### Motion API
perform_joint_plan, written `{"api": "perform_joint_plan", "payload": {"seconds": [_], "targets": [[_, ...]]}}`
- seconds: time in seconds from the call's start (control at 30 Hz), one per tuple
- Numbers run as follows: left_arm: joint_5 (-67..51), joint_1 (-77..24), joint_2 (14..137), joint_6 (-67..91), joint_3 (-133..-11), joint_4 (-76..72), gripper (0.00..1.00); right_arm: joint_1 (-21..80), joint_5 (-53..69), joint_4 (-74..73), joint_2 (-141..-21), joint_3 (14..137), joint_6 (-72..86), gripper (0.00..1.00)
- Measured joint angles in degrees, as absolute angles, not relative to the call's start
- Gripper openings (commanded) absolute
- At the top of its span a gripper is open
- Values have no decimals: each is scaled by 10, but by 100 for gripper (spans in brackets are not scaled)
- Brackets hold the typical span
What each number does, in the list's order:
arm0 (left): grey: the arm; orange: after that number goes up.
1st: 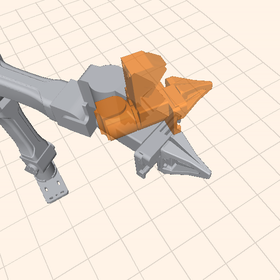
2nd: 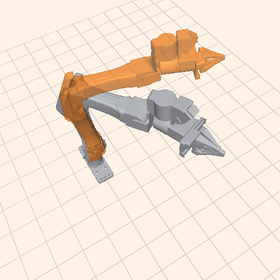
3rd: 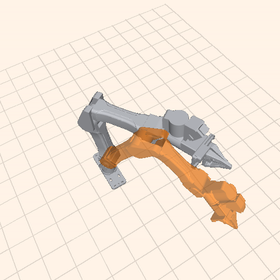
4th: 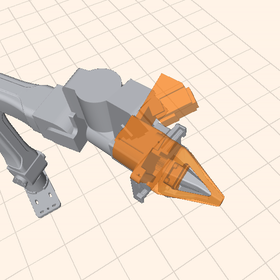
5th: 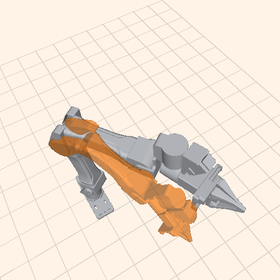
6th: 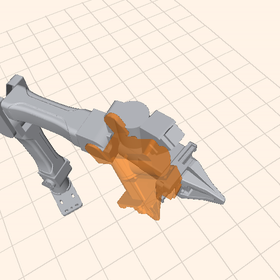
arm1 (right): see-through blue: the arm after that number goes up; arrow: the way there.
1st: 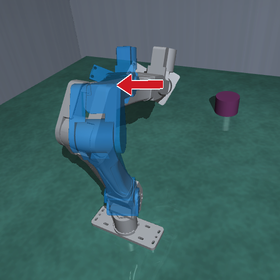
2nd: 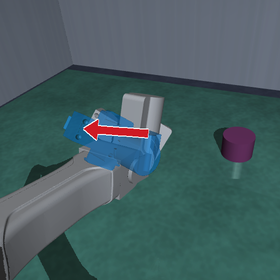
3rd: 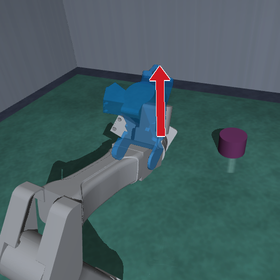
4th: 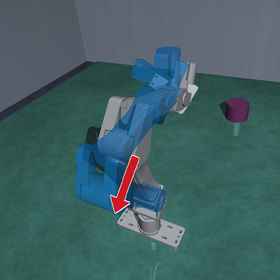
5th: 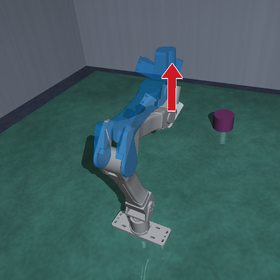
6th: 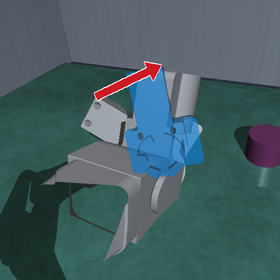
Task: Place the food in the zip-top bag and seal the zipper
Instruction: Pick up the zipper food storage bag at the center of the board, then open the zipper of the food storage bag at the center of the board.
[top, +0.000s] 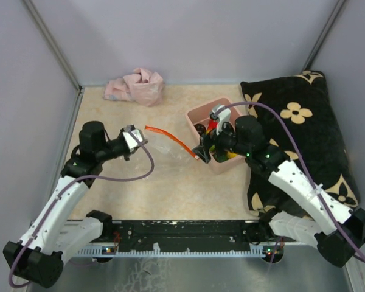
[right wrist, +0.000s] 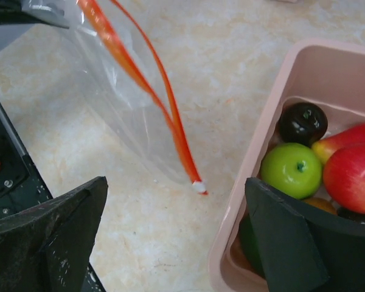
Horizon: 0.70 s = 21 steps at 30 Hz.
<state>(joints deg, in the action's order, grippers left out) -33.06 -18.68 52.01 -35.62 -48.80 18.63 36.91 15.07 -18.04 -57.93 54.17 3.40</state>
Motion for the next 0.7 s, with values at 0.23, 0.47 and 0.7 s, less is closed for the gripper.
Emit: {"api": "perform_joint_plan", "payload": {"seconds": [0.23,0.47,0.7], "targets": [[-421,-189,493,-470,-467,180,0,321,249,-143,-616,569,32,86],[-479,-191,493,-511,-459,179,0,310,307,-109,-655,583,32,73],[-511,-193,490,-515,-449,166,0,310,364,-66,-690,581,41,63]]}}
